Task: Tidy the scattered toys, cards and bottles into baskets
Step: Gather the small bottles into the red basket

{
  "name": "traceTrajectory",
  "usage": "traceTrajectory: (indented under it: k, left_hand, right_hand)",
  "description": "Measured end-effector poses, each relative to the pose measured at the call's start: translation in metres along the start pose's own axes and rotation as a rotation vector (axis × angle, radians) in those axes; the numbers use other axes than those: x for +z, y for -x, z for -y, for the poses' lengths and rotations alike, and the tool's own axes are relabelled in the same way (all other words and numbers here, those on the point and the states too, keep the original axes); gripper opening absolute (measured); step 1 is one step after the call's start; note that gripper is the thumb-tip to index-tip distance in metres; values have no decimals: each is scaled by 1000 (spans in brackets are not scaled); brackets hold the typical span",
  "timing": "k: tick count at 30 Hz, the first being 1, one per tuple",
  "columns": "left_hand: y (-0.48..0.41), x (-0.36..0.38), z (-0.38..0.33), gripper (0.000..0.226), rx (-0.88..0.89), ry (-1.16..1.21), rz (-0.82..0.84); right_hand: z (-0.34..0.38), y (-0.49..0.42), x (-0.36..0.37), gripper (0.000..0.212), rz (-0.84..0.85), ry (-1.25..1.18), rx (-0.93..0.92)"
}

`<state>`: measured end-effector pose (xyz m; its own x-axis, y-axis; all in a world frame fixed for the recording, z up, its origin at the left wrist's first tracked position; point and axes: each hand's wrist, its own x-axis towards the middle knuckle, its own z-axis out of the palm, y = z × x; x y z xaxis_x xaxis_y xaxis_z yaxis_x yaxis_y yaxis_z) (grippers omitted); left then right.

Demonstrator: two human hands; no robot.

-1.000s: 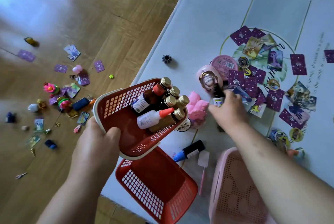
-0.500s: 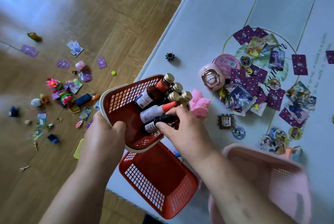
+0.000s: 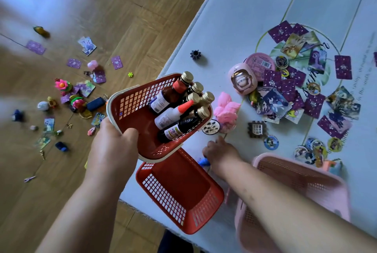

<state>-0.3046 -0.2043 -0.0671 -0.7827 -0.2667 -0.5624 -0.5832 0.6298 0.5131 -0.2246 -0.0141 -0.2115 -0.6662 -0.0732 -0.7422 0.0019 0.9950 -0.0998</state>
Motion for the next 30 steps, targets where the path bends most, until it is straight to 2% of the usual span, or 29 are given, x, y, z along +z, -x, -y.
traceTrajectory:
  k: [2,5,7,9,13,15,17,19,21,25,30]
  left_hand:
    - [4,-3,0,21,-3,10,-4]
    - [12,-7,-1,22,-1,19,-10]
    - [18,-7,0,32,1,12,-14]
    - [27,-7,-1,39,-9,5,-7]
    - [46,-8,-2,38,-3,9,22]
    - [57,-11,-3,37,13,7,43]
    - [68,-14,-1,36,24,10,61]
    - [81,-19,2,36,43,25,59]
    - [93,-24,6,33,47,52,69]
    - [108,-44,25,38,21,105,53]
    - [114,-77,56,32,-7,128,7]
  right_hand:
    - [-9,11,-12,21,-161,-261,127]
    - [-31,42,-35,33,-551,-588,335]
    - [-44,66,-50,34,-737,-836,408]
    - [-49,88,-65,32,-864,-1017,393]
    - [-34,128,-95,35,-1148,-1149,278]
    - [-17,142,-106,36,-1123,-1218,153]
    - [3,147,-112,36,-1003,-1200,25]
    - [24,148,-114,32,-877,-1022,-38]
    - [44,146,-112,35,-820,-812,-52]
    - [71,147,-106,36,-880,-505,-99]
    - [88,153,-106,31,-963,-511,-43]
